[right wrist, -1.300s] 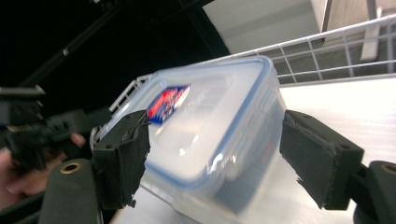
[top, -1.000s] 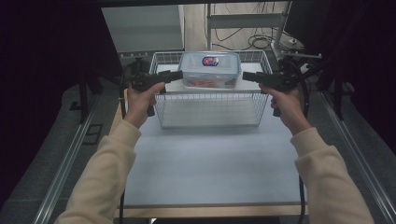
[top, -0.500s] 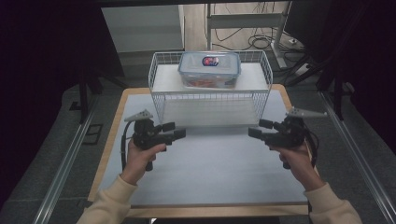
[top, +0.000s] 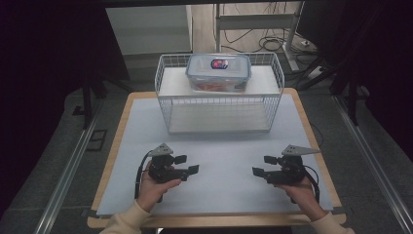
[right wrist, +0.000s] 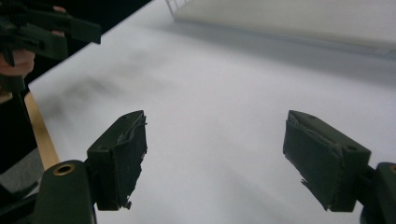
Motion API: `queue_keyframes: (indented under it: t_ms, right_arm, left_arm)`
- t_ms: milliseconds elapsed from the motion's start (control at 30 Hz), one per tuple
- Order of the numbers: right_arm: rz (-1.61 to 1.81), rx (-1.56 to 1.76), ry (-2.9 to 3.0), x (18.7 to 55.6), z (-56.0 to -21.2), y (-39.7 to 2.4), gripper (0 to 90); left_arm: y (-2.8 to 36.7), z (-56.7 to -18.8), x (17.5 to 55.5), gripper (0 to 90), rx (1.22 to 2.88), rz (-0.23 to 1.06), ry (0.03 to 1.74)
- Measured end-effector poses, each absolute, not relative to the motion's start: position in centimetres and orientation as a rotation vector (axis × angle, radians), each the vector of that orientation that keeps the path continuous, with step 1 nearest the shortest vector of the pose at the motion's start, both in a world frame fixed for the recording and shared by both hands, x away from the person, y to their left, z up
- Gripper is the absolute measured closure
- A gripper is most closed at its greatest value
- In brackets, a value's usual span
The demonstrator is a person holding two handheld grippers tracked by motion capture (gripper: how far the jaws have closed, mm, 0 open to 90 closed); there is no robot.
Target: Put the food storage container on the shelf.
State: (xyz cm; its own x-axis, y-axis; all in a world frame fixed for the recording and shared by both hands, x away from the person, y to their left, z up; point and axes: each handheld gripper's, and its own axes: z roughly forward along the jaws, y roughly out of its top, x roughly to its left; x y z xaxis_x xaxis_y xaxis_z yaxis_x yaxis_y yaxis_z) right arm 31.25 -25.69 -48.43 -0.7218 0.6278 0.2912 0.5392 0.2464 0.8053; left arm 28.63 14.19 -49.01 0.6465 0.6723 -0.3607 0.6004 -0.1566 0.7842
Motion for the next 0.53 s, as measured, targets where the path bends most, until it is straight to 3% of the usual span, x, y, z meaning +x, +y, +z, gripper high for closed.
queue_keyframes:
  t_ms: [267, 533]
  right_arm:
    - [1.484, 1.101, 2.349, 30.8, -48.9, -26.0, 21.0]
    - [1.436, 1.097, 2.319, 30.8, -49.1, -26.4, 15.0]
  left_arm:
    - [14.0, -49.7, 28.8, 28.0, 1.867, 0.099, 1.042]
    - [14.4, -50.5, 28.5, 25.7, 1.876, 0.124, 1.064]
